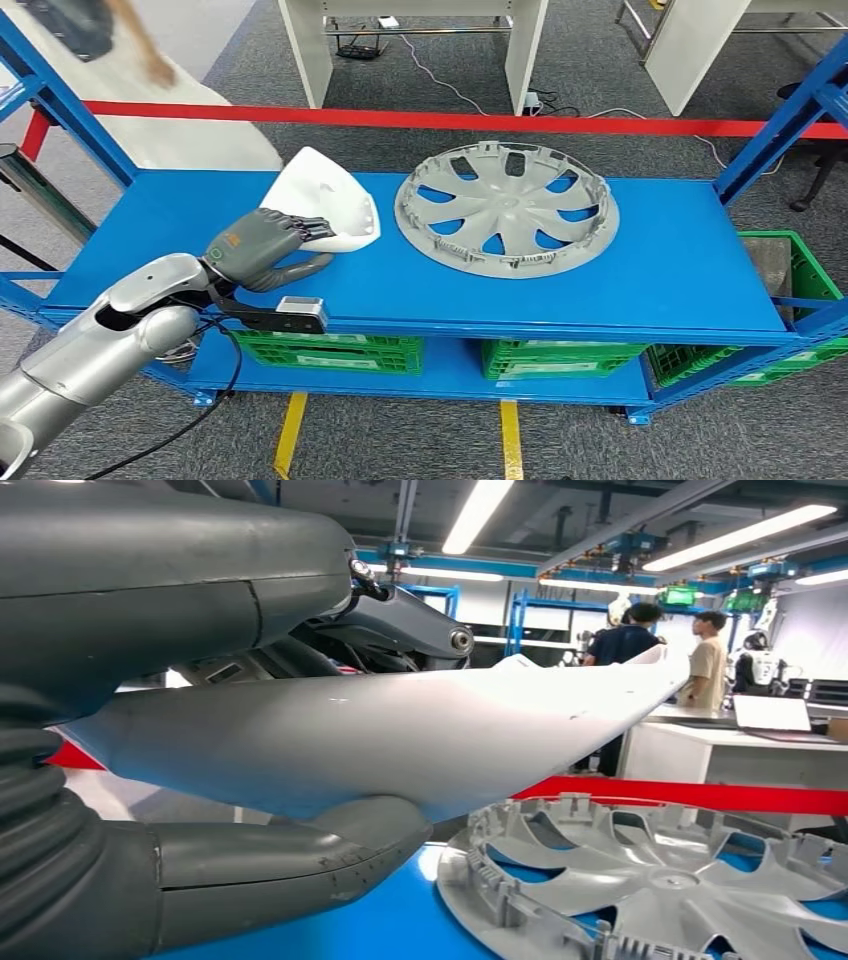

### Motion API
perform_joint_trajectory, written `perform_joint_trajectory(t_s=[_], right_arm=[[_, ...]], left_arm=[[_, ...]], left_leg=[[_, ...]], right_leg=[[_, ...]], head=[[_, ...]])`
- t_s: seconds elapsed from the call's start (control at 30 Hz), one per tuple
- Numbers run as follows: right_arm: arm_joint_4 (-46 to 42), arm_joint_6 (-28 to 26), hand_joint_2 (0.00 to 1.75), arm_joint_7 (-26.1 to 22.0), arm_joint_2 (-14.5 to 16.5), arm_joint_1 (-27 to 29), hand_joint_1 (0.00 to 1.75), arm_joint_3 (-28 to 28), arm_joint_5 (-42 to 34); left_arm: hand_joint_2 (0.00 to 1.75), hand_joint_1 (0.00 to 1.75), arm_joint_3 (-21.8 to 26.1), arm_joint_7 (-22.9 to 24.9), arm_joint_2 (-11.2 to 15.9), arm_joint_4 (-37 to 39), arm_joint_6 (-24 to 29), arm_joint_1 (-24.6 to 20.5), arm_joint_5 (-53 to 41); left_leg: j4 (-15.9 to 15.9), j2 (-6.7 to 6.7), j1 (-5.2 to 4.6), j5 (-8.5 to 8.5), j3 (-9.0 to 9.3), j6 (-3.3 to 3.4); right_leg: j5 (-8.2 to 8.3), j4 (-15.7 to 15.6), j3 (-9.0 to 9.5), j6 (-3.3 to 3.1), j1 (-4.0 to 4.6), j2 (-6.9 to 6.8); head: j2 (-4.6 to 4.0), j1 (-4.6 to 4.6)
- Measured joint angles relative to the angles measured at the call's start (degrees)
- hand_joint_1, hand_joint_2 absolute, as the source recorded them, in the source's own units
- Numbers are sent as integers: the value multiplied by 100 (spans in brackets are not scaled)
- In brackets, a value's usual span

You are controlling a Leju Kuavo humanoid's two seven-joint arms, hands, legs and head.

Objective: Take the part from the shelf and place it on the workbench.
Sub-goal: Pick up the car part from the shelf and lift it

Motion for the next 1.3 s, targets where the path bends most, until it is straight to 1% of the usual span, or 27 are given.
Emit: perform_joint_trajectory(t_s=[0.23, 1.0, 1.17, 1.3], right_arm=[[0, 4, 0, -97, 0, -1, 0, 0, -10], [0, 22, 0, -99, 0, -14, 0, 0, -33], [0, 23, 0, -81, 0, -14, 0, 0, -39], [0, 23, 0, -82, 0, -14, 0, 0, -42]], left_arm=[[175, 175, 2, 2, 11, -2, 16, 4, -25], [175, 175, 2, 6, 18, -2, 51, 5, -75], [175, 175, 17, 113, 13, -10, 252, 49, -187], [175, 175, 20, 150, 9, -32, 302, 89, -248]], left_leg=[[0, 0, 0, 0, 0, 0], [0, 0, 0, 0, 0, 0], [0, 0, 0, 0, 0, 0], [0, 0, 0, 0, 0, 0]], right_leg=[[0, 0, 0, 0, 0, 0], [0, 0, 0, 0, 0, 0], [0, 0, 0, 0, 0, 0], [0, 0, 0, 0, 0, 0]], head=[[0, 0], [0, 0], [0, 0], [0, 0]])
